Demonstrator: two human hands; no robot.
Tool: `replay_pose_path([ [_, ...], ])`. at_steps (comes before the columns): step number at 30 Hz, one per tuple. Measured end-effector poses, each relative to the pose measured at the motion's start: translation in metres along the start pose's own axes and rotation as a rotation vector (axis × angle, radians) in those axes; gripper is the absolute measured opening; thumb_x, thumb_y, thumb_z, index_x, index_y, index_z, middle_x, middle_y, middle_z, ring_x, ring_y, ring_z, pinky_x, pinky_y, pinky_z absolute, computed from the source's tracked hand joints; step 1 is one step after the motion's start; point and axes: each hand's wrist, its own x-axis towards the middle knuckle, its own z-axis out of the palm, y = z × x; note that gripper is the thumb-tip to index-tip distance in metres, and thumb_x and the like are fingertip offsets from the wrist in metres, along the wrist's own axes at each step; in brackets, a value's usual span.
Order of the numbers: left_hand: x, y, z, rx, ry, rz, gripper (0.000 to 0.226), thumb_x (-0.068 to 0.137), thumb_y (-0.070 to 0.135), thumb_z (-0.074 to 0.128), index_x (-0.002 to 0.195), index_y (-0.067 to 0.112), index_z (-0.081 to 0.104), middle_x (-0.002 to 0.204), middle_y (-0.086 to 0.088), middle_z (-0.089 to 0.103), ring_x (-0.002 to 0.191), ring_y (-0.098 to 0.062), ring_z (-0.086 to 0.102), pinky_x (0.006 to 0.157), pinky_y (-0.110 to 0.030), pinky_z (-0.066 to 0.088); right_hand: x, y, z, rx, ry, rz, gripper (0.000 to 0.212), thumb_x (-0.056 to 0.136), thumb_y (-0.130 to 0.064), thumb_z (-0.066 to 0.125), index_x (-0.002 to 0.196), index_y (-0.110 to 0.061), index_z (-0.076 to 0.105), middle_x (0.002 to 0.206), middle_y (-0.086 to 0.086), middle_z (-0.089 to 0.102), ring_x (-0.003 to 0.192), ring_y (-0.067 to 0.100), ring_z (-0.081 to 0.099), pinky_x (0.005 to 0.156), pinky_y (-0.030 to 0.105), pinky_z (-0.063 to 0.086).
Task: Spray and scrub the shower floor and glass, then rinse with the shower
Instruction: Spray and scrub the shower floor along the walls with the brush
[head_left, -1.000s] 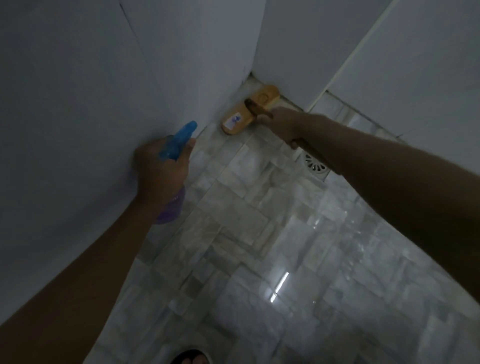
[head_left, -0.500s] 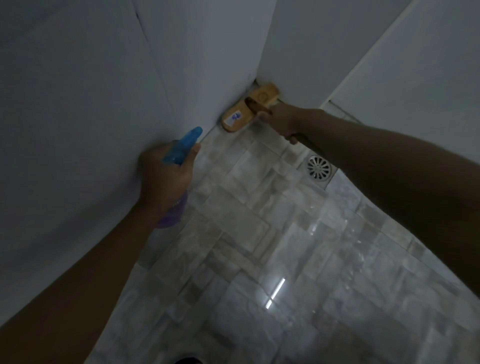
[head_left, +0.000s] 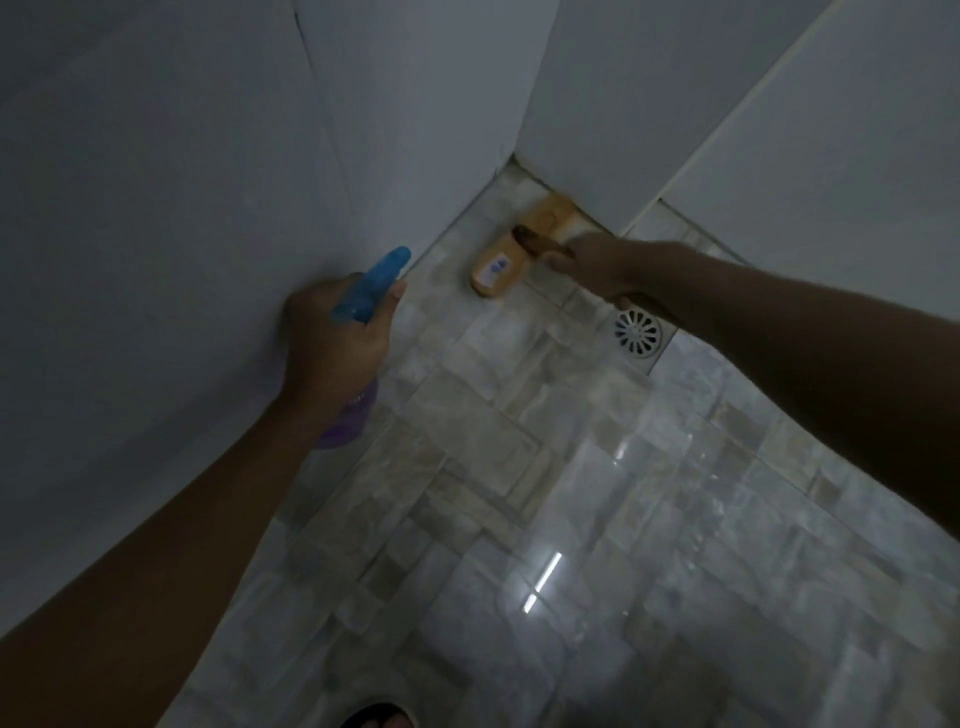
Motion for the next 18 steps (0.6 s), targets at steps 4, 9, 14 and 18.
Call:
replay_pose_path([
  [4,0.0,-0.001,-0.001,0.008,-0.003,0.016,0.05,0.093,0.048,0.066,0.072,0.003,0.068,0.063,-0.011,0.067,0.056,-0.028,0.065,0.053,-0.048,0.053,0.03,-0.039,-0.016,0.079,0.049,-0.022,0.05,0.105,-0.05,0.034,0.095,-0.004,0.048,0.066,0.013,0.051,0.04,0.022,0.05,0.038,0.024,0.043],
  [9,-0.002,0.005,-0.003,0.017,0.005,0.004,0.049,0.093,0.045,0.067,0.069,0.003,0.067,0.06,-0.012,0.065,0.054,-0.029,0.063,0.051,-0.043,0.05,-0.007,0.017,0.012,0.049,0.007,-0.013,0.045,0.105,-0.053,0.034,0.102,-0.011,0.051,0.092,0.018,0.061,0.06,0.022,0.053,0.056,0.028,0.041],
  [14,-0.003,0.005,-0.003,-0.029,-0.015,-0.031,0.049,0.092,0.045,0.067,0.068,0.003,0.066,0.06,-0.013,0.064,0.055,-0.031,0.063,0.051,-0.043,0.05,-0.05,0.083,0.019,-0.001,-0.122,0.109,0.062,0.095,-0.068,0.036,0.114,-0.012,0.054,0.091,0.019,0.065,0.051,0.025,0.058,0.047,0.033,0.052],
  [18,-0.002,0.004,-0.003,-0.013,-0.02,0.002,0.052,0.093,0.049,0.065,0.069,0.003,0.066,0.061,-0.012,0.065,0.054,-0.03,0.064,0.051,-0.046,0.051,-0.022,0.041,0.005,-0.009,-0.033,0.066,0.05,0.104,-0.052,0.035,0.109,-0.008,0.057,0.094,0.017,0.065,0.064,0.021,0.061,0.061,0.027,0.048],
])
